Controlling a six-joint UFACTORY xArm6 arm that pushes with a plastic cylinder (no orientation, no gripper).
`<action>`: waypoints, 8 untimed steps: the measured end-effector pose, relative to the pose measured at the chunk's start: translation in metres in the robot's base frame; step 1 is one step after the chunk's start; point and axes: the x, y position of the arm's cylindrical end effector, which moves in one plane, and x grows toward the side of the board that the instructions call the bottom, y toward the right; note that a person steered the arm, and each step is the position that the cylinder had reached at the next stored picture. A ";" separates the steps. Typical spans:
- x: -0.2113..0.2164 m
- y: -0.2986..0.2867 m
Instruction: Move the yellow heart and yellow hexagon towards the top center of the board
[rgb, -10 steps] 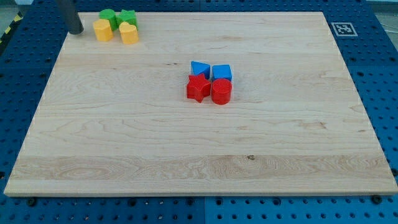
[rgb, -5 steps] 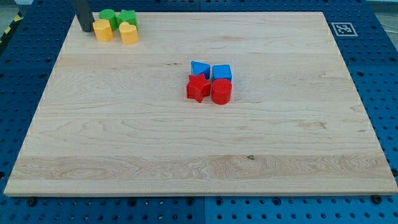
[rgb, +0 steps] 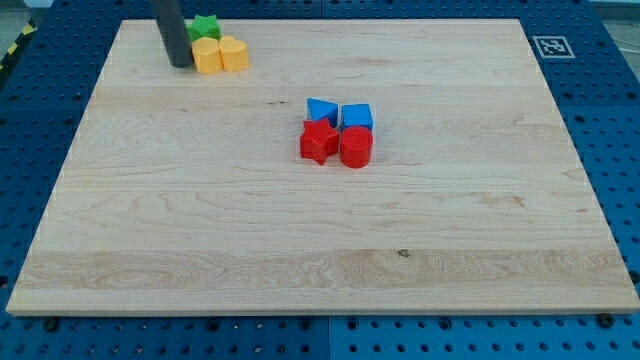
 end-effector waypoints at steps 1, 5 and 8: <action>0.002 0.016; -0.008 0.023; -0.009 0.058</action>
